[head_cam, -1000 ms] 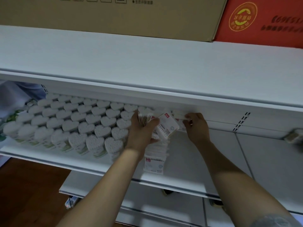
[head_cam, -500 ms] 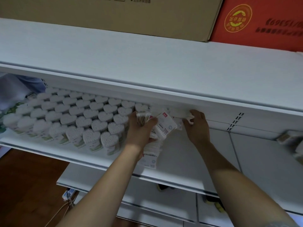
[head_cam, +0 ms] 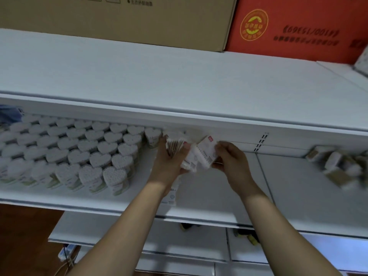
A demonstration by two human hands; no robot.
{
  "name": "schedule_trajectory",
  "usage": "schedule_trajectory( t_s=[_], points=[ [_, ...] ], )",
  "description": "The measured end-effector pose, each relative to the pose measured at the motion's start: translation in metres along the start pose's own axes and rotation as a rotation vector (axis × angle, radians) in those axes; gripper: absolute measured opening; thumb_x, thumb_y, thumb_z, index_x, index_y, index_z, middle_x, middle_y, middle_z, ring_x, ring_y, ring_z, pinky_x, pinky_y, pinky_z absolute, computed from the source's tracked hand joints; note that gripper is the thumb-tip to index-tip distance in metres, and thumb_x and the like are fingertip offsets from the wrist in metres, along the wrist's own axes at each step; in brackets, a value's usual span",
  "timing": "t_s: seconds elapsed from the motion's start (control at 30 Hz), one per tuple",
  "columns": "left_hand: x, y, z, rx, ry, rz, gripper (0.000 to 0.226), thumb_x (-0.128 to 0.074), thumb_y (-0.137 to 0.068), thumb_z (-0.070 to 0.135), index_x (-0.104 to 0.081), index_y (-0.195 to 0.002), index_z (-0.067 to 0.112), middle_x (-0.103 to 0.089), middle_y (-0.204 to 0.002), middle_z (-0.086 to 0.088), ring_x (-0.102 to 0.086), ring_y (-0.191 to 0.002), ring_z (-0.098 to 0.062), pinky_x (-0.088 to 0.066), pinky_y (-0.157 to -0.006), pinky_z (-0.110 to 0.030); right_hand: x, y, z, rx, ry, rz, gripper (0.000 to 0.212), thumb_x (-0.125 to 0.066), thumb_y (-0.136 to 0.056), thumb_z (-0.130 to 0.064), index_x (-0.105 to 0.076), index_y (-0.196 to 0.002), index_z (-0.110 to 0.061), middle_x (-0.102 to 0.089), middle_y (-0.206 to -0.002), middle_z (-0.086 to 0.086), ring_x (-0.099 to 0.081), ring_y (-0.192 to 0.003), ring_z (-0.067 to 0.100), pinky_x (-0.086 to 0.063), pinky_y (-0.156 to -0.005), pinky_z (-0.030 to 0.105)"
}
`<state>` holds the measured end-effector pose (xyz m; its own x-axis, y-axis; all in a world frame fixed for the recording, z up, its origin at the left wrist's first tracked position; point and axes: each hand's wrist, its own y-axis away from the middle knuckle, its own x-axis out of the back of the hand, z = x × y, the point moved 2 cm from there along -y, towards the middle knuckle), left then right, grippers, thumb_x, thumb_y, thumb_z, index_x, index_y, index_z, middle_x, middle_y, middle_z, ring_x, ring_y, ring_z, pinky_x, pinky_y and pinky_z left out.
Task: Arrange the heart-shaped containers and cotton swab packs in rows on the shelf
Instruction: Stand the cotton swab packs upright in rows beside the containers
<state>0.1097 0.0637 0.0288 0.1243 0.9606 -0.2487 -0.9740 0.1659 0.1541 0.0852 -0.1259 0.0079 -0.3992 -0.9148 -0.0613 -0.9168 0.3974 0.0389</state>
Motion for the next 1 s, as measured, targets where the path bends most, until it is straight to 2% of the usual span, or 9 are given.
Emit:
schedule_trajectory(
  t_s=[0.13, 0.2, 0.27, 0.33, 0.43, 0.53, 0.7, 0.87, 1.0],
  points=[
    [0.017, -0.004, 0.002, 0.016, -0.005, 0.069, 0.038, -0.064, -0.097, 0.019, -0.047, -0.119, 0.044, -0.062, -0.112, 0.005, -0.066, -0.106, -0.025, -0.062, -0.076, -0.045, 0.026, -0.017, 0.018, 0.075, 0.274, 0.251, 0.008, -0.062, -0.092, -0.025, -0.068, -0.095, -0.03, -0.073, -0.09, 0.001, -0.07, -0.081, 0.025, -0.06, -0.075, 0.044],
    [0.026, -0.007, 0.002, 0.042, -0.002, 0.095, 0.048, -0.063, -0.098, 0.017, -0.041, -0.136, 0.037, -0.06, -0.117, 0.001, -0.066, -0.107, -0.025, -0.062, -0.074, -0.043, 0.027, -0.025, 0.026, 0.105, 0.528, 0.231, 0.014, -0.061, -0.089, -0.031, -0.068, -0.1, -0.035, -0.073, -0.099, -0.001, -0.069, -0.09, 0.025, -0.057, -0.08, 0.04],
    [0.032, -0.008, 0.002, 0.059, -0.011, 0.105, 0.057, -0.064, -0.097, 0.017, -0.038, -0.146, 0.028, -0.06, -0.129, -0.007, -0.066, -0.107, -0.026, -0.063, -0.069, -0.041, 0.015, -0.03, 0.03, 0.124, 0.723, 0.166, 0.022, -0.059, -0.094, -0.023, -0.068, -0.113, -0.028, -0.071, -0.111, 0.004, -0.065, -0.099, 0.025, -0.047, -0.081, 0.027],
    [0.038, -0.008, 0.003, 0.066, -0.02, 0.115, 0.064, -0.064, -0.096, 0.02, -0.034, -0.151, 0.033, -0.056, -0.138, -0.008, -0.064, -0.111, -0.028, -0.063, -0.071, -0.041, -0.003, -0.036, 0.03, 0.192, 0.839, 0.125, 0.026, -0.058, -0.096, -0.017, -0.069, -0.118, -0.023, -0.068, -0.117, 0.008, -0.063, -0.105, 0.027, -0.045, -0.085, 0.026],
    [0.047, -0.008, 0.005, 0.056, -0.039, 0.126, 0.063, -0.064, -0.097, 0.02, -0.034, -0.151, 0.033, -0.056, -0.136, -0.007, -0.064, -0.11, -0.026, -0.062, -0.067, -0.037, -0.023, -0.045, 0.033, 0.278, 0.87, 0.095, 0.026, -0.059, -0.095, -0.012, -0.072, -0.117, -0.018, -0.062, -0.12, 0.013, -0.062, -0.106, 0.03, -0.043, -0.092, 0.026],
    [0.055, -0.006, 0.007, 0.043, -0.03, 0.125, 0.056, -0.062, -0.097, 0.018, -0.038, -0.146, 0.031, -0.061, -0.125, -0.005, -0.065, -0.103, -0.023, -0.06, -0.062, -0.034, -0.032, -0.049, 0.043, 0.289, 0.873, 0.106, 0.029, -0.061, -0.091, -0.007, -0.072, -0.116, -0.017, -0.054, -0.12, 0.013, -0.062, -0.097, 0.032, -0.045, -0.089, 0.027],
    [0.063, -0.01, 0.008, 0.058, -0.013, 0.148, 0.066, -0.065, -0.096, 0.022, -0.032, -0.152, 0.034, -0.056, -0.135, -0.007, -0.063, -0.109, -0.026, -0.06, -0.068, -0.038, -0.036, -0.053, 0.05, 0.272, 0.806, 0.182, 0.038, -0.066, -0.089, -0.015, -0.057, -0.125, -0.016, -0.055, -0.119, 0.011, -0.065, -0.084, 0.029, -0.054, -0.081, 0.038],
    [0.058, -0.011, 0.008, 0.046, -0.014, 0.097, 0.057, -0.063, -0.097, 0.019, -0.038, -0.146, 0.034, -0.061, -0.118, 0.006, -0.065, -0.1, -0.017, -0.059, -0.063, -0.034, -0.032, -0.059, 0.048, 0.212, 0.742, 0.156, 0.044, -0.072, -0.089, -0.022, -0.051, -0.126, -0.014, -0.067, -0.091, 0.002, -0.066, -0.086, 0.025, -0.053, -0.078, 0.035],
    [0.054, -0.013, 0.006, 0.053, -0.029, 0.082, 0.054, -0.063, -0.097, 0.017, -0.042, -0.145, 0.027, -0.062, -0.127, -0.005, -0.066, -0.103, -0.023, -0.059, -0.061, -0.033, -0.029, -0.059, 0.047, 0.179, 0.748, 0.146, 0.048, -0.073, -0.089, -0.027, -0.052, -0.129, -0.01, -0.066, -0.083, -0.003, -0.063, -0.084, 0.021, -0.044, -0.074, 0.027]
  ],
)
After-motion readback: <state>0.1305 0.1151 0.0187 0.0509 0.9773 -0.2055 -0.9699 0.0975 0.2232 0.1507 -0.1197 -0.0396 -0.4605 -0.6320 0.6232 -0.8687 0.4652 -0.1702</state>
